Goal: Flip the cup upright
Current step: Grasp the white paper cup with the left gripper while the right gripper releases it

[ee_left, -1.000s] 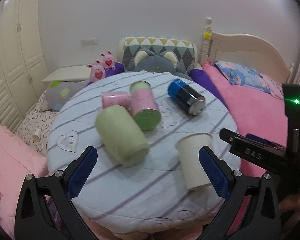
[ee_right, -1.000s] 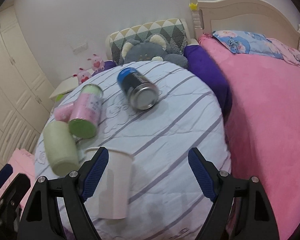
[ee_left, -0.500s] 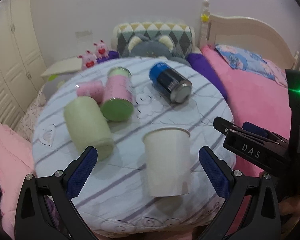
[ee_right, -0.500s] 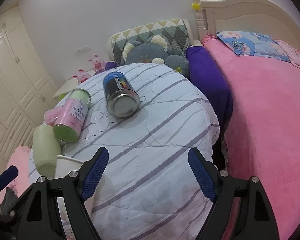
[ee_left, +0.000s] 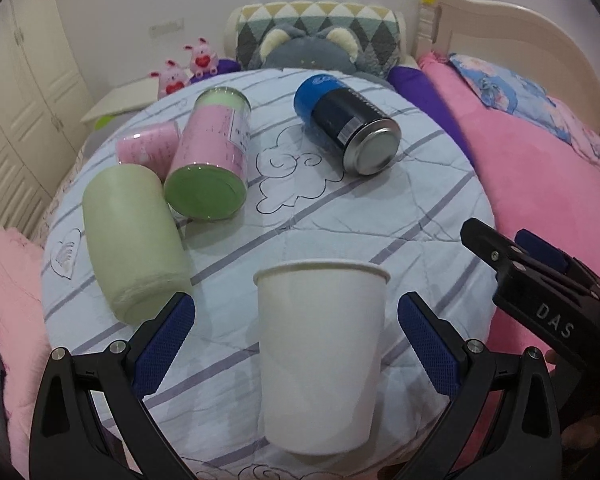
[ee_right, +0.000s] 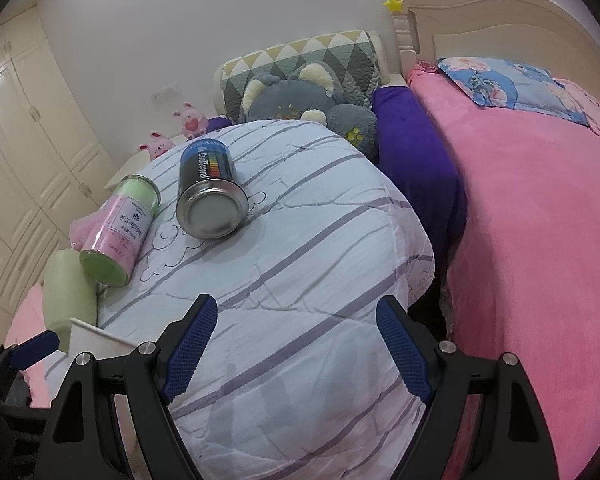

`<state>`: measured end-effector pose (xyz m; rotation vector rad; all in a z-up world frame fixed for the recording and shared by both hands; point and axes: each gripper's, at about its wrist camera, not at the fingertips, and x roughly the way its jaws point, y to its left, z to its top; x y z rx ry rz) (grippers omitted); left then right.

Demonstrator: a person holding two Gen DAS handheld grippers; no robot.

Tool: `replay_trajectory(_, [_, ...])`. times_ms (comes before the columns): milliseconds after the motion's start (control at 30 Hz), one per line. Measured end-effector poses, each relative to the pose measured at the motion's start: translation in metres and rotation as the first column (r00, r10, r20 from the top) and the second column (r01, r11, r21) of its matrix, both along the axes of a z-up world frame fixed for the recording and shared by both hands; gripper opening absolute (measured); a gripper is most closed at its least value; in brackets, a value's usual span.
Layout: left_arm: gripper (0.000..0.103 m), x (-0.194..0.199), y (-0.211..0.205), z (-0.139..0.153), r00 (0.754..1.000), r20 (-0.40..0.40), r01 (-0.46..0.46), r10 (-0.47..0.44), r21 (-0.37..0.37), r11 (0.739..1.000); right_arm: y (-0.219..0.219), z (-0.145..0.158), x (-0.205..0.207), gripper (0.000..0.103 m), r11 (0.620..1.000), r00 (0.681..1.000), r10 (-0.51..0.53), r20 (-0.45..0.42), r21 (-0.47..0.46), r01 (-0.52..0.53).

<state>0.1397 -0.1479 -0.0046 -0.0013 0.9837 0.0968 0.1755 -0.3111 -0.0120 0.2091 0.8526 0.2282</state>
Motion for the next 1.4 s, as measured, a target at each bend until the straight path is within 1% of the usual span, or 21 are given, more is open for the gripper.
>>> replay_trajectory(100, [0.103, 0.004, 0.0, -0.004, 1.0, -0.018, -0.002, 0.002, 0.015, 1.0, 0.003, -0.002, 0.004, 0.083, 1.0, 1.0, 0.01, 0.001, -0.026, -0.01])
replay_trajectory(300, [0.103, 0.011, 0.0, -0.015, 0.998, -0.061, -0.005, 0.006, 0.006, 1.0, 0.008, -0.008, 0.01, 0.083, 0.999, 0.999, 0.045, -0.013, -0.029, -0.046])
replay_trajectory(333, [0.101, 0.011, 0.0, -0.015, 0.998, -0.065, -0.007, 0.007, 0.006, 1.0, 0.008, -0.009, 0.01, 0.083, 0.998, 0.999, 0.051, -0.018, -0.021, -0.051])
replay_trajectory(367, [0.097, 0.012, 0.0, -0.016, 0.998, -0.067, -0.008, 0.009, 0.005, 1.0, 0.008, -0.01, 0.011, 0.083, 0.998, 0.998, 0.053, -0.022, -0.018, -0.054])
replay_trajectory(400, [0.076, 0.012, 0.0, -0.016, 0.997, -0.07, -0.011, 0.011, 0.004, 1.0, 0.008, -0.011, 0.011, 0.083, 0.998, 0.998, 0.053, -0.025, -0.018, -0.054])
replay_trajectory(433, [0.073, 0.013, 0.001, -0.018, 0.996, -0.082, -0.017, 0.017, 0.006, 1.0, 0.008, -0.011, 0.012, 0.083, 0.998, 0.998, 0.053, -0.028, -0.018, -0.054])
replay_trajectory(833, [0.073, 0.014, 0.002, -0.01, 1.0, -0.028, -0.008, 0.008, 0.003, 1.0, 0.007, -0.014, 0.017, 0.083, 0.999, 0.998, 0.045, -0.038, -0.003, -0.045])
replay_trajectory(1000, [0.073, 0.017, 0.001, 0.001, 0.999, 0.034, -0.007, 0.006, 0.014, 1.0, 0.009, -0.012, 0.016, 0.083, 0.999, 0.998, 0.048, -0.035, -0.005, -0.048])
replay_trajectory(1167, [0.073, 0.018, 0.002, 0.014, 0.992, 0.13, -0.01, 0.005, 0.037, 0.999, 0.009, -0.009, 0.014, 0.083, 0.999, 0.999, 0.04, -0.026, -0.007, -0.04])
replay_trajectory(1300, [0.073, 0.017, 0.005, 0.026, 0.974, 0.228, -0.005, -0.004, 0.038, 0.999, 0.01, -0.006, 0.011, 0.083, 0.999, 0.999, 0.034, -0.018, -0.014, -0.034])
replay_trajectory(1367, [0.073, 0.014, 0.007, 0.029, 0.957, 0.29, 0.001, -0.007, 0.02, 1.0, 0.009, -0.005, 0.009, 0.083, 0.999, 0.999, 0.033, -0.015, -0.013, -0.033])
replay_trajectory(1400, [0.073, 0.013, 0.006, 0.028, 0.949, 0.314, -0.001, -0.007, 0.024, 1.0, 0.01, -0.004, 0.008, 0.083, 0.999, 0.999, 0.032, -0.014, -0.014, -0.033])
